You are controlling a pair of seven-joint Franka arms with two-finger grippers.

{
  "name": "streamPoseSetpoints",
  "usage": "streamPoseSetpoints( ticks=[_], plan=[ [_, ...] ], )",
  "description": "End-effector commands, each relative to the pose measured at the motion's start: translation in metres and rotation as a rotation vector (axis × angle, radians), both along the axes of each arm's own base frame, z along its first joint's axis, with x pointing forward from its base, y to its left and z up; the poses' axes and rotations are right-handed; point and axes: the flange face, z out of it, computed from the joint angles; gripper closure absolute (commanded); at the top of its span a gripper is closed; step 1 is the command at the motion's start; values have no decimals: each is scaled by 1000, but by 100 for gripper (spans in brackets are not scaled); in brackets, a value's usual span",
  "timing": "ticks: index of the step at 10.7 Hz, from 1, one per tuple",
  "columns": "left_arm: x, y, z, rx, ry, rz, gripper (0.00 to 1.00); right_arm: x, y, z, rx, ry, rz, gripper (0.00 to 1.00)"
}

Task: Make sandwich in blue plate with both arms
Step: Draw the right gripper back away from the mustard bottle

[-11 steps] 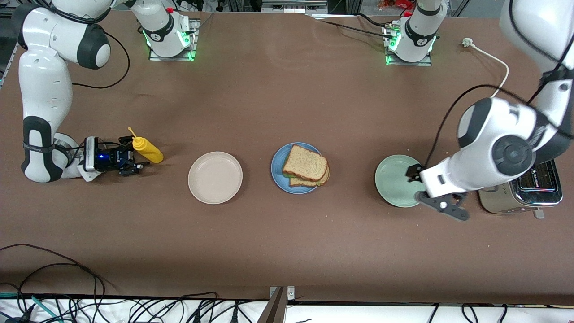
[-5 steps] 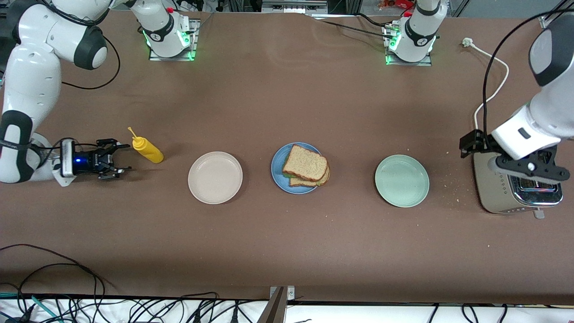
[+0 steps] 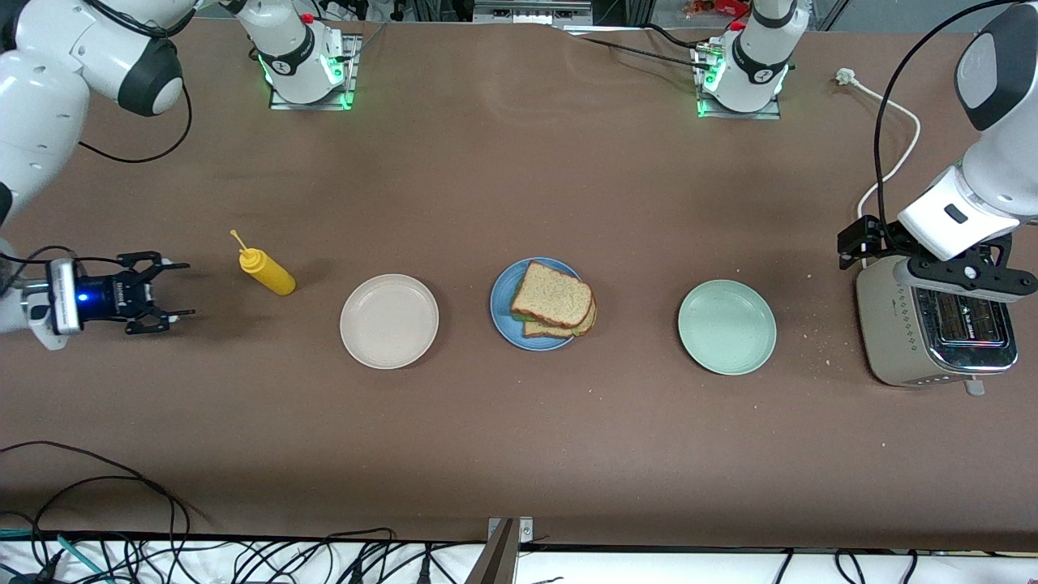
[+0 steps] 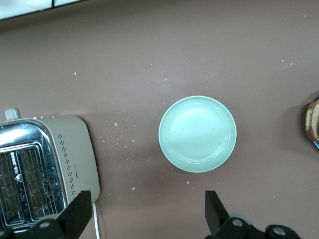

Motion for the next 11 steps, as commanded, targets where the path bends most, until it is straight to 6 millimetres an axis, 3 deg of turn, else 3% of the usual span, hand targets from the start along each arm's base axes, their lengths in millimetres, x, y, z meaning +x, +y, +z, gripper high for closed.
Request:
streamPoseSetpoints(
  ticks=[1,3,6,7,9,11],
  plan=[
    [-26,2,11,-33,-3,14,0,20,3,94,-236,148,6,5],
    [-28,0,26,-30,9,12,0,20,9,163,-414,250,-45,1],
    [-29,-8,32,-26,4,-2,0,17,28,245,-650,419,-194,0],
    [-32,-12,31,-23,29,-11,0,19,46,272,-743,476,-243,0],
    [-42,-7,42,-20,35,-2,0,19,100,323,-940,548,-342,0],
    [-41,-6,38,-18,42,1,0,13,161,365,-1147,611,-483,0]
  ],
)
